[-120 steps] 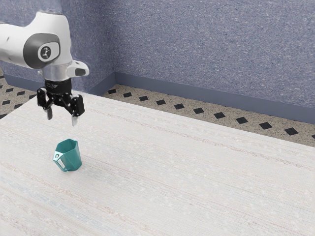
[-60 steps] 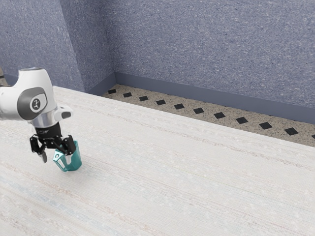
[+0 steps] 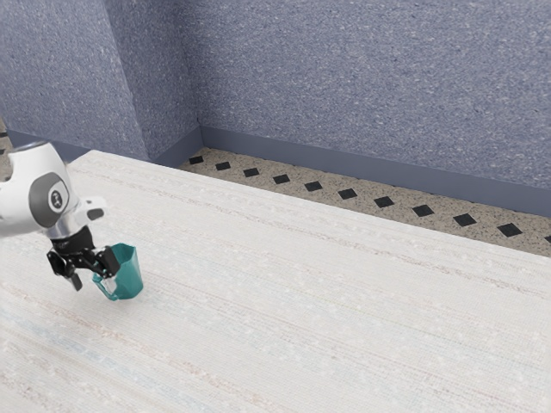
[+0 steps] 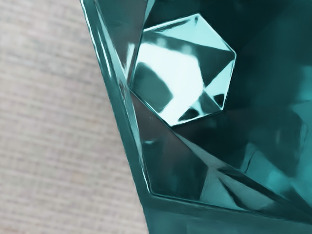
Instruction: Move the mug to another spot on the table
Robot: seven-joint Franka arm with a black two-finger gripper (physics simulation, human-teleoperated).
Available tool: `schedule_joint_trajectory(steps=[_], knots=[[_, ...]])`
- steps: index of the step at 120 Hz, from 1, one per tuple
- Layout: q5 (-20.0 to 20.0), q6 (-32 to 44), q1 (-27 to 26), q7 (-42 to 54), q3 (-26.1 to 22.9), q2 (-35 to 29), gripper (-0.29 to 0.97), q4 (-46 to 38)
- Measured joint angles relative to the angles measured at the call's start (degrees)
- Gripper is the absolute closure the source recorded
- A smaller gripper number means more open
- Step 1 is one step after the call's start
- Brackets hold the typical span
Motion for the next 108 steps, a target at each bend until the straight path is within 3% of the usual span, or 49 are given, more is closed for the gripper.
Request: schedule_joint_trajectory(steps=[16,50,108], knots=[[-3.3,1.6,-0.2,5.9,-0.4,1.5,0.11,-0.1],[-7.8,5.7,-0.2,15.0,-0.5,2.9,0.4,-0.6],[-14.5,20.5,-0.4,23.1,-3.1,-0.5,0.54,-7.5]])
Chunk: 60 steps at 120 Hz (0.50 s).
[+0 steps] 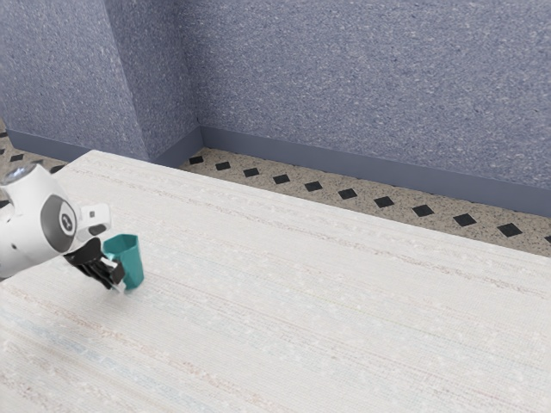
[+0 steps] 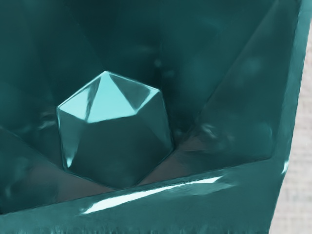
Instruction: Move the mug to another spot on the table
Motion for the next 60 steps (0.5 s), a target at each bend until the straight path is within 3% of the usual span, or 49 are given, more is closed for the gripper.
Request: schedule_joint_trajectory(steps=[47,60], knots=[[-2.2,16.9,-1.6,3.3,-3.5,-11.3,0.66,-11.3],[-3.2,19.9,-4.6,3.9,-3.6,-13.9,0.68,-12.8]])
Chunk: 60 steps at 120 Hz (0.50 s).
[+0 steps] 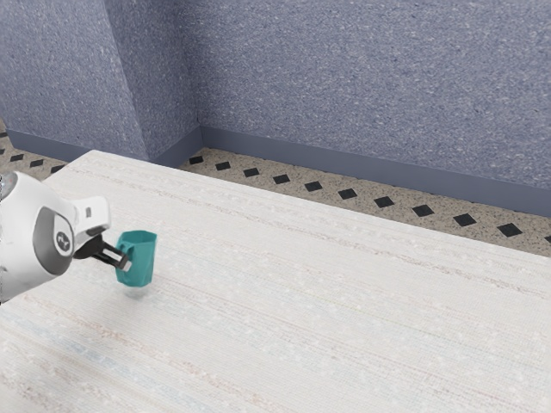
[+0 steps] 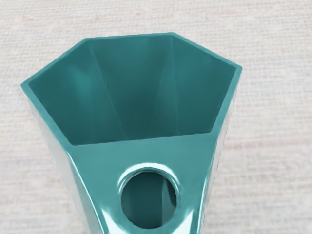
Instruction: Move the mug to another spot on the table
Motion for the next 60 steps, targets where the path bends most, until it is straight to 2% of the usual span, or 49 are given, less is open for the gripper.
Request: schedule_joint_trajectory(steps=[34,46,60], knots=[[-13.4,5.8,-14.5,1.2,-0.1,-2.1,0.7,-1.0],[-17.3,7.0,-17.8,1.6,-0.1,1.0,0.7,-0.3],[-19.5,9.3,-18.7,1.9,-0.5,6.8,0.7,2.9]])
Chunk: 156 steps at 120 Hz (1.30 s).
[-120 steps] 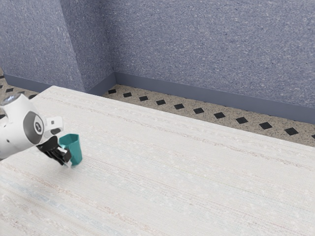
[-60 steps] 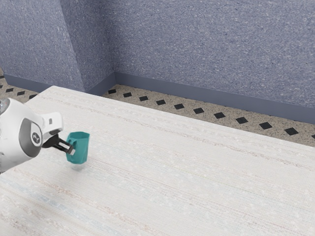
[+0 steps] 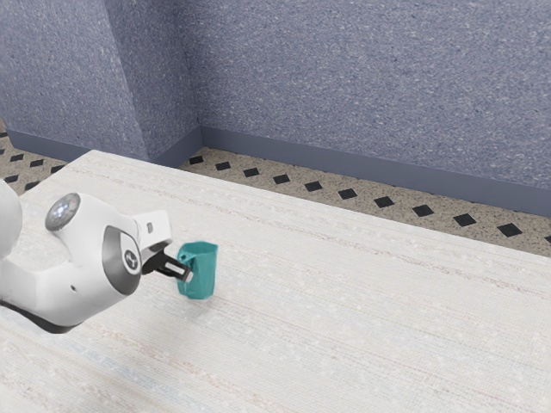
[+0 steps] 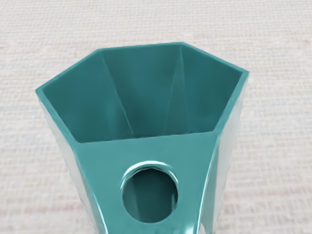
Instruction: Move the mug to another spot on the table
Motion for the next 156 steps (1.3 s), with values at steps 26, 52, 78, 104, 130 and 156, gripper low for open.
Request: schedule_joint_trajectory(steps=[26,52,78,104,130,156], knots=[[-4.2,1.9,0.6,0.4,-2.8,4.1,0.57,1.0],[-6.4,1.9,-1.8,0.6,-3.5,2.6,0.21,-2.0],[-7.0,1.9,-0.6,0.8,-3.4,-3.8,0.08,-3.8],[-7.1,2.0,-0.3,1.0,-4.1,-9.3,0.03,-2.5],[-6.7,0.4,-0.1,2.2,-4.1,-7.0,0.01,3.9],[4.3,-15.1,0.9,4.6,4.1,4.7,0.0,23.0]])
